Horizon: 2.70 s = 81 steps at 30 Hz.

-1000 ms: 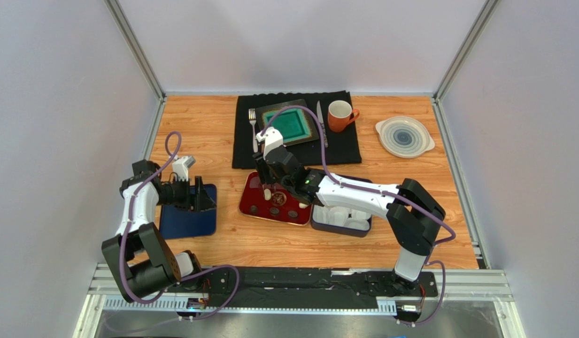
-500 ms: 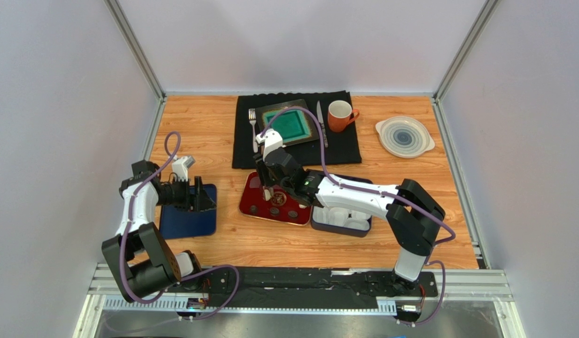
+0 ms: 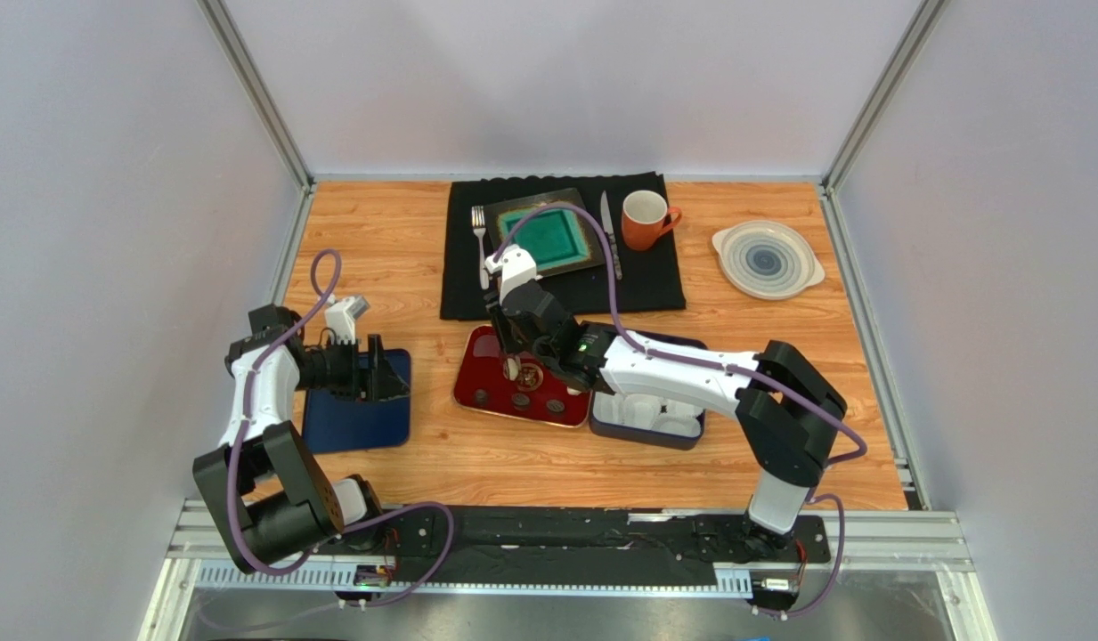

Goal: Pack the chocolate

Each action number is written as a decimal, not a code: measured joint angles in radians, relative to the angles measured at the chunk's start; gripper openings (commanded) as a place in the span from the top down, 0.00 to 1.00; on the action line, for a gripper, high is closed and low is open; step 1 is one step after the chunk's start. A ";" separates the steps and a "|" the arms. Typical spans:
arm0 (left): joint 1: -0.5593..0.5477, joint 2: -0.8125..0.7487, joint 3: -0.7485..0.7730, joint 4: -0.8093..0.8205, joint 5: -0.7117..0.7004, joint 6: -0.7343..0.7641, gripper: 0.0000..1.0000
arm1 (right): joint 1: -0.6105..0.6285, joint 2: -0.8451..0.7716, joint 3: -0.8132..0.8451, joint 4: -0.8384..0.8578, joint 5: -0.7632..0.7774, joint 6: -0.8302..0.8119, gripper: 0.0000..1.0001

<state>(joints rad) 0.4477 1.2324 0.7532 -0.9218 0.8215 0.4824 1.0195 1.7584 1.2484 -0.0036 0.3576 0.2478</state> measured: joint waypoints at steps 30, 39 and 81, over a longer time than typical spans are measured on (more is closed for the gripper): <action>0.001 0.006 0.009 -0.011 0.016 0.000 0.20 | -0.140 -0.802 -0.417 -0.386 0.212 -0.013 0.75; 0.001 0.006 0.010 -0.018 0.017 0.000 0.20 | -0.164 -0.829 -0.451 -0.415 0.235 0.011 0.73; 0.001 0.006 0.020 -0.027 0.017 0.000 0.20 | -0.130 -0.673 -0.290 -0.315 0.146 0.008 0.62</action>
<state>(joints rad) 0.4488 1.2388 0.7734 -0.9489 0.8387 0.4824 0.8894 1.0859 0.9581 -0.3187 0.5041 0.2562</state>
